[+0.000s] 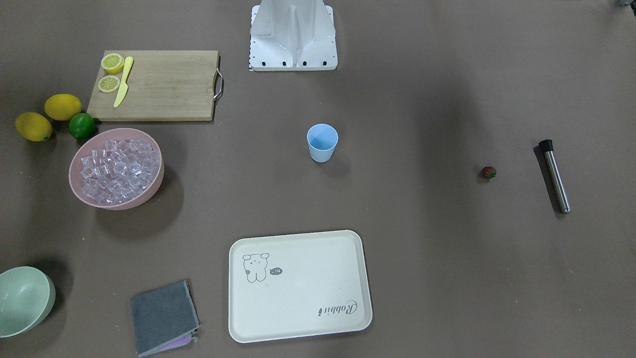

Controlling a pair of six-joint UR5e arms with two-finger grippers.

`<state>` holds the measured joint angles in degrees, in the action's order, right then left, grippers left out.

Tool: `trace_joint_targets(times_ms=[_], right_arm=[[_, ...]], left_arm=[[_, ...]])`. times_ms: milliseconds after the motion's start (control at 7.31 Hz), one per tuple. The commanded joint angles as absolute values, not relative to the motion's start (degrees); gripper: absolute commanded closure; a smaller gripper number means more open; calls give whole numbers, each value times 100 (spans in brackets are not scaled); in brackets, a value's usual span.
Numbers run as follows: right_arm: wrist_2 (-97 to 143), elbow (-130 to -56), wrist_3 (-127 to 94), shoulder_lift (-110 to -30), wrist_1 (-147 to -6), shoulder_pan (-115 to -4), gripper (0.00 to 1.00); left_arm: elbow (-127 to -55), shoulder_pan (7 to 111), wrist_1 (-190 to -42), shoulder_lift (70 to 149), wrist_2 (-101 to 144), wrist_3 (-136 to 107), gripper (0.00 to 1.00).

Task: Mash ice and strawberries in cup

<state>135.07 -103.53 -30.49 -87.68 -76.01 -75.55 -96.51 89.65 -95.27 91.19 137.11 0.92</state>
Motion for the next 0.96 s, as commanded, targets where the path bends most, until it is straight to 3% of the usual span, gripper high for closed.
trace_joint_targets(times_ms=[0, 821], right_arm=[[13308, -10345, -4084, -8282, -7216, -6806, 0], [12604, -10476, -4140, -7875, -7207, -5556, 0]], left_arm=[[-9624, 8965, -9519, 9167, 13711, 88, 2], [-9554, 8921, -9519, 9272, 13711, 88, 2]])
